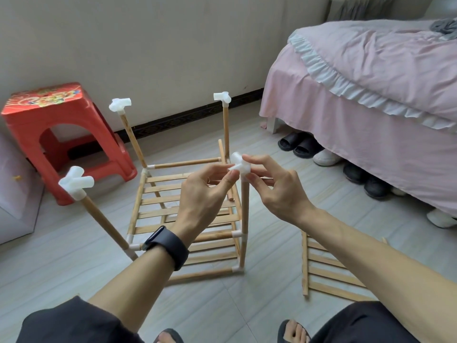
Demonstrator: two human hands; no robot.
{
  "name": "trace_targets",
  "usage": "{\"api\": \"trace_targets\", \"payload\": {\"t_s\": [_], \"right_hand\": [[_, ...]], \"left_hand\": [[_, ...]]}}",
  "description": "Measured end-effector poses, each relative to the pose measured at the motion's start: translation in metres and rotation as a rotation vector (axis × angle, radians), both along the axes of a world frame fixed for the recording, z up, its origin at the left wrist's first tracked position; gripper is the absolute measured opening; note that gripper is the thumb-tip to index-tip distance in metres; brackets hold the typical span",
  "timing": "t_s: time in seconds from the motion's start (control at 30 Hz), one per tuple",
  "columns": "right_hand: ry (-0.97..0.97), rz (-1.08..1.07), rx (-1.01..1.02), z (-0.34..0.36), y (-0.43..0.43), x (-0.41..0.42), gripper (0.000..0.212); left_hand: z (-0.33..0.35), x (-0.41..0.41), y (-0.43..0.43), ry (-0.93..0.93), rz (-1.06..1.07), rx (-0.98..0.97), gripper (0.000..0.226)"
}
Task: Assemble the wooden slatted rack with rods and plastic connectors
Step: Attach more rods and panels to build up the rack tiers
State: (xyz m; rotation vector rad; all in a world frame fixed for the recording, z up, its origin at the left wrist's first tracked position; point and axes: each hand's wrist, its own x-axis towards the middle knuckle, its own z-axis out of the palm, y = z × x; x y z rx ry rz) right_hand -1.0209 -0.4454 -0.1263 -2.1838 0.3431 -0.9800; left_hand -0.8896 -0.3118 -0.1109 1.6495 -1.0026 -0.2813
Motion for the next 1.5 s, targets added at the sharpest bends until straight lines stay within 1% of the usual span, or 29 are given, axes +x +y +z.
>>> {"api": "trace_targets", "payload": {"t_s": [0.17, 0.27, 0.4, 0.43, 0.5, 0.53, 0.57, 0.7, 0.87, 1.03, 1.13, 1.2, 1.23, 1.3, 1.33, 1.37, 1.43, 1.47, 1.5], "right_hand": [[-0.04, -0.019, -0.047, -0.006, 0.003, 0.002, 0.033], [-0.055, -0.022, -0.081, -0.006, 0.003, 0.003, 0.032], [-0.089, -0.058, -0.16, -0.009, 0.004, 0.006, 0.03], [-0.099, -0.073, -0.177, -0.01, 0.005, 0.006, 0.029], [-0.119, -0.095, -0.217, -0.012, 0.007, 0.008, 0.026], [-0.125, -0.102, -0.232, -0.012, 0.007, 0.009, 0.024], [-0.128, -0.103, -0.236, -0.012, 0.007, 0.009, 0.023], [-0.127, -0.068, -0.198, -0.014, 0.008, 0.007, 0.025], [-0.127, -0.06, -0.201, -0.015, 0.008, 0.007, 0.025], [-0.114, -0.052, -0.204, -0.01, 0.008, 0.007, 0.025], [-0.063, -0.069, -0.178, -0.008, 0.007, 0.007, 0.026], [-0.026, -0.138, -0.212, -0.008, 0.01, 0.007, 0.031], [-0.015, -0.202, -0.26, -0.006, 0.013, 0.007, 0.035], [-0.015, -0.318, -0.424, -0.002, 0.02, 0.004, 0.043], [-0.023, -0.327, -0.52, -0.001, 0.026, 0.002, 0.044], [-0.024, -0.29, -0.597, 0.0, 0.034, 0.002, 0.041], [0.032, -0.108, -0.687, -0.006, 0.05, 0.004, 0.025], [0.103, -0.019, -0.721, -0.014, 0.058, 0.007, 0.018], [0.214, 0.046, -0.738, -0.023, 0.065, 0.014, 0.015]], "left_hand": [[0.001, 0.001, 0.001, -0.013, -0.026, 0.023, 0.029], [0.002, 0.002, -0.001, 0.025, -0.05, 0.019, 0.03], [0.002, 0.003, -0.004, 0.015, -0.058, 0.018, 0.026], [0.002, 0.004, -0.006, 0.059, -0.078, 0.028, 0.026], [0.004, 0.007, -0.01, 0.202, -0.118, 0.048, 0.029], [0.004, 0.008, -0.013, 0.246, -0.123, 0.051, 0.03], [0.004, 0.009, -0.014, 0.25, -0.114, 0.048, 0.03], [0.001, 0.009, -0.012, 0.172, -0.083, 0.019, 0.028], [0.0, 0.007, -0.009, 0.137, -0.062, -0.012, 0.021], [0.0, 0.006, -0.009, 0.122, -0.039, -0.007, 0.029], [0.001, 0.006, -0.01, 0.106, -0.036, 0.019, 0.032], [0.0, 0.009, -0.01, 0.097, -0.067, 0.08, 0.032], [0.0, 0.012, -0.008, 0.087, -0.089, 0.135, 0.031], [-0.006, 0.024, -0.002, 0.037, -0.12, 0.282, 0.033], [-0.013, 0.033, 0.003, 0.01, -0.127, 0.367, 0.036], [-0.02, 0.045, 0.01, -0.02, -0.125, 0.449, 0.04], [-0.043, 0.071, 0.029, -0.093, -0.1, 0.61, 0.042], [-0.056, 0.083, 0.039, -0.146, -0.08, 0.69, 0.041], [-0.07, 0.093, 0.05, -0.204, -0.059, 0.77, 0.041]]}}
